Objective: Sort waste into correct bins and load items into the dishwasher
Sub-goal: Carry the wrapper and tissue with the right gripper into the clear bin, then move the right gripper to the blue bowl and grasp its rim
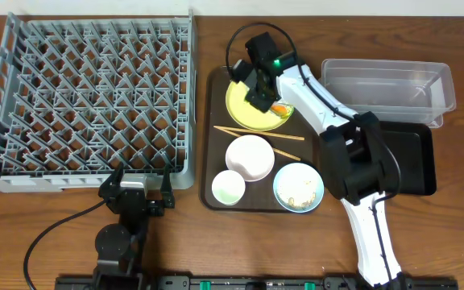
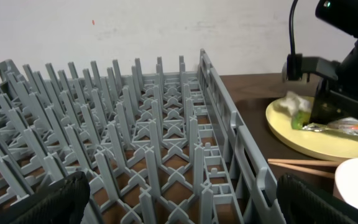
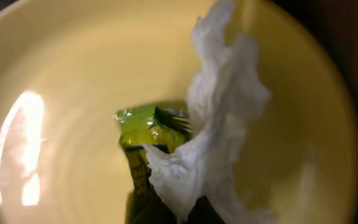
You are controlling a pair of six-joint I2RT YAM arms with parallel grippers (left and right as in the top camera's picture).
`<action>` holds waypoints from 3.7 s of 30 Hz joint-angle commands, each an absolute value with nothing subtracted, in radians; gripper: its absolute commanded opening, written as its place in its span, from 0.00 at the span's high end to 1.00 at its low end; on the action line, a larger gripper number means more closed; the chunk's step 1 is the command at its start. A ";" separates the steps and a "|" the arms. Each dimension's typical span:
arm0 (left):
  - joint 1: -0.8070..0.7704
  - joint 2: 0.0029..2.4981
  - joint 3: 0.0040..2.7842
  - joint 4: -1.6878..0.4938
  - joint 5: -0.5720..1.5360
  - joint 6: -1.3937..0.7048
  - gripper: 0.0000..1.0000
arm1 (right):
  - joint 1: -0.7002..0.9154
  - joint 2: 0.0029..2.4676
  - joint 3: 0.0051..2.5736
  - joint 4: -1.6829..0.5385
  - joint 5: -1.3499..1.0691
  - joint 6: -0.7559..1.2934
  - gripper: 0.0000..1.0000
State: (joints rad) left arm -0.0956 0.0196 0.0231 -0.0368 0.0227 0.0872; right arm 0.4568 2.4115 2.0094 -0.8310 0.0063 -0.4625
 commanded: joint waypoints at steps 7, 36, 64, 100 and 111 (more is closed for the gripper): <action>-0.097 0.019 0.005 -0.073 0.003 0.104 0.04 | 0.349 2.119 2.131 -0.870 0.108 0.033 0.98; -0.097 0.019 0.005 -0.073 0.003 0.104 0.04 | -0.081 2.081 1.818 -0.995 0.278 1.395 0.70; -0.097 0.019 0.005 -0.073 0.003 0.104 0.04 | 0.318 1.851 1.809 -1.195 -0.112 0.211 0.07; -0.097 0.019 0.005 -0.073 0.003 0.104 0.04 | 0.769 1.676 1.010 -0.894 -0.004 0.208 0.71; -0.097 0.019 0.005 -0.073 0.003 0.104 0.04 | 0.772 1.676 0.881 -0.758 0.000 0.208 0.88</action>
State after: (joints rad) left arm -0.0956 0.0200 0.0235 -0.0368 0.0227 0.0872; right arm 0.7616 1.6836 0.9211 -0.7803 -0.0105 0.2131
